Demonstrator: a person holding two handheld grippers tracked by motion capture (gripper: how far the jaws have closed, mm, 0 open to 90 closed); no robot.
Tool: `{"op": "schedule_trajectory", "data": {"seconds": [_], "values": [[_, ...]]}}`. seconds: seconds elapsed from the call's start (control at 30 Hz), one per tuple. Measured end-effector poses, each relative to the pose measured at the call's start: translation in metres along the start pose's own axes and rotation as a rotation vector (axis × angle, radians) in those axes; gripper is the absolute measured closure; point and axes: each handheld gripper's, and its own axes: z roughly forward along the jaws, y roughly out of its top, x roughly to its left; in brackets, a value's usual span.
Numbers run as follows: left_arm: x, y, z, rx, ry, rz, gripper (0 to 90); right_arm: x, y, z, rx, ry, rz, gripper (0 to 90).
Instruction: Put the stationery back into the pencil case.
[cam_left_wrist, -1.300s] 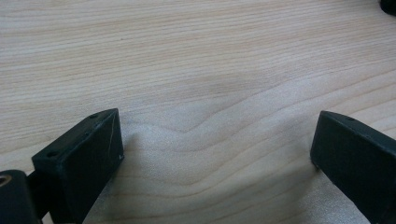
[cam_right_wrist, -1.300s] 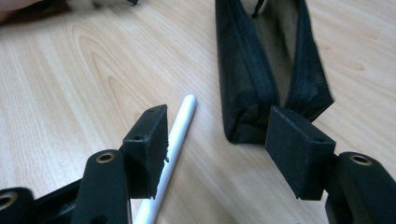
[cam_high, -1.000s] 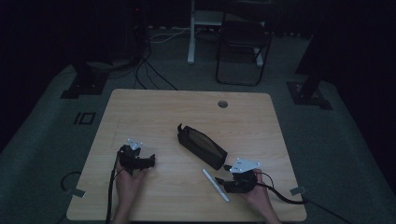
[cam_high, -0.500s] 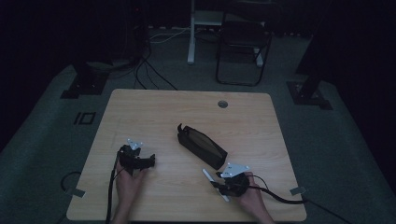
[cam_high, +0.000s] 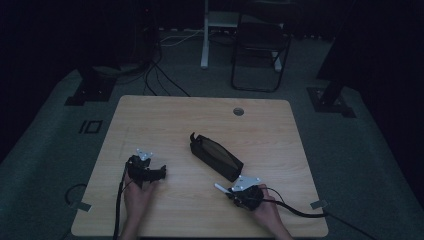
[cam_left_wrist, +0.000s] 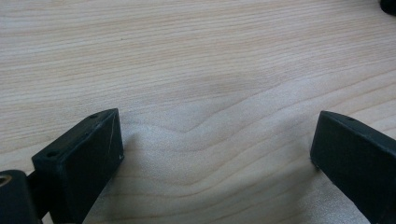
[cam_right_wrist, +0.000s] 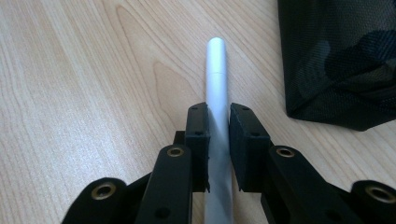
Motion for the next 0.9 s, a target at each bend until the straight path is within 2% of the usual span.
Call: {"op": "schedule_trajectory", "data": {"seconds": [0.13, 0.3, 0.9], "values": [[0.0000, 0.0000, 0.0000, 0.000, 0.000, 0.000, 2.9, -0.0009, 0.0000, 0.0000, 0.001, 0.004, -0.006, 78.5], [0.0001, 0.0000, 0.0000, 0.000, 0.000, 0.001, 2.8, -0.0061, -0.0027, 0.0000, -0.016, 0.036, 0.024, 78.4], [0.0001, 0.0000, 0.0000, 0.001, 0.000, 0.001, 2.8, -0.0061, -0.0017, -0.0037, -0.013, 0.049, 0.015, 78.9]]}}
